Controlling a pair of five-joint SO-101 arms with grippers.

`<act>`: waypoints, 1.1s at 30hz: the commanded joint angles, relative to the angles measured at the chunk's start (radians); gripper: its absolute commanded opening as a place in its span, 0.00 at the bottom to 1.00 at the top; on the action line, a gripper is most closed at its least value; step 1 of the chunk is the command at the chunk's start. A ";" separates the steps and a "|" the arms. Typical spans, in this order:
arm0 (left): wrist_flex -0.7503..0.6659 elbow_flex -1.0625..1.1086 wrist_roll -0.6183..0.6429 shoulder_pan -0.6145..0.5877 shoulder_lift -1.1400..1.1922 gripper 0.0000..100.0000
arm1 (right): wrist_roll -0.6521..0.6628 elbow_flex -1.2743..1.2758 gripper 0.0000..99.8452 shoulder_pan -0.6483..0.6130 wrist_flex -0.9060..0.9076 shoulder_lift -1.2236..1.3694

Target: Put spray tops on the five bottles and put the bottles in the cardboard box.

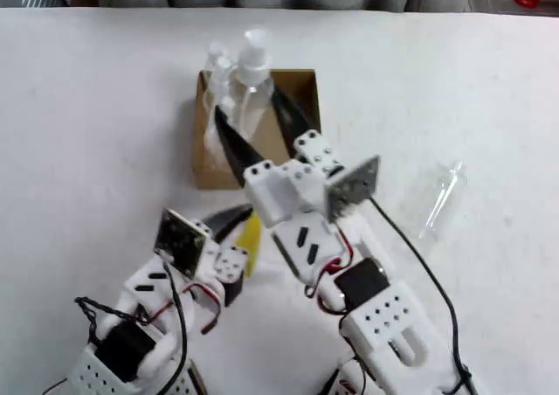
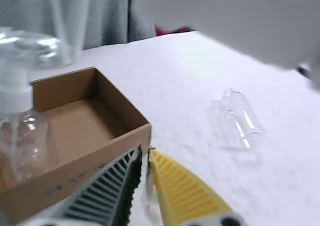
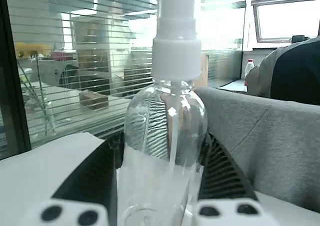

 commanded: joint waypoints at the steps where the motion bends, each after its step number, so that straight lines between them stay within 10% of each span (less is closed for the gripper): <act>1: -0.032 -0.008 -0.009 0.108 -0.016 0.02 | 0.002 -0.040 0.01 -0.048 -0.022 0.021; 33: -0.072 0.069 -0.009 0.039 -0.016 0.02 | 0.009 0.103 0.01 -0.068 0.720 -0.509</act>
